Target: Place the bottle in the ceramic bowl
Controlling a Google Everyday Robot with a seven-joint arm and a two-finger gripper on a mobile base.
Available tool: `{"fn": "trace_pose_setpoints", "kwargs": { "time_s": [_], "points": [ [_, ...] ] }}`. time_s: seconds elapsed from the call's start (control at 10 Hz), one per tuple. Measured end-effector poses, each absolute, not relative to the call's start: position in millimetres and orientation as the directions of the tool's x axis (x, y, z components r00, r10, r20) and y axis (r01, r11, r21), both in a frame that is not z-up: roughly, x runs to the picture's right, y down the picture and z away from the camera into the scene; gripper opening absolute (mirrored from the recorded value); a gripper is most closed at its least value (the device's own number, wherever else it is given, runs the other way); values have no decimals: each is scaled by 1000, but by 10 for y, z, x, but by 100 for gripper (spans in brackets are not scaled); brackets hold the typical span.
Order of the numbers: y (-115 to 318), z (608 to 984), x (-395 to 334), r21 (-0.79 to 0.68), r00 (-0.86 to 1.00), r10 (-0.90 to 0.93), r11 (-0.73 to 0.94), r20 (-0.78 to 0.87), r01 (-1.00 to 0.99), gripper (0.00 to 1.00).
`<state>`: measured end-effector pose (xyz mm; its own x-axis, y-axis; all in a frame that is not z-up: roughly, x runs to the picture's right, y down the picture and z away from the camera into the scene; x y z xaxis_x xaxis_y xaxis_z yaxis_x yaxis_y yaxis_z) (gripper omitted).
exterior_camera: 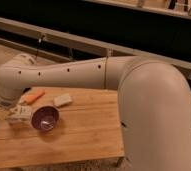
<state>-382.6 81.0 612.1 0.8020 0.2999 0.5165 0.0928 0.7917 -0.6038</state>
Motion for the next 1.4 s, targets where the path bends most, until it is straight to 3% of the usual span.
{"fn": "trace_pose_setpoints", "kwargs": {
  "time_s": [0.9, 1.4],
  "points": [
    [602, 7059, -3260, -640, 837, 434, 756, 333, -137, 0],
    [857, 7432, -2955, -667, 865, 435, 725, 250, -172, 0]
  ]
}}
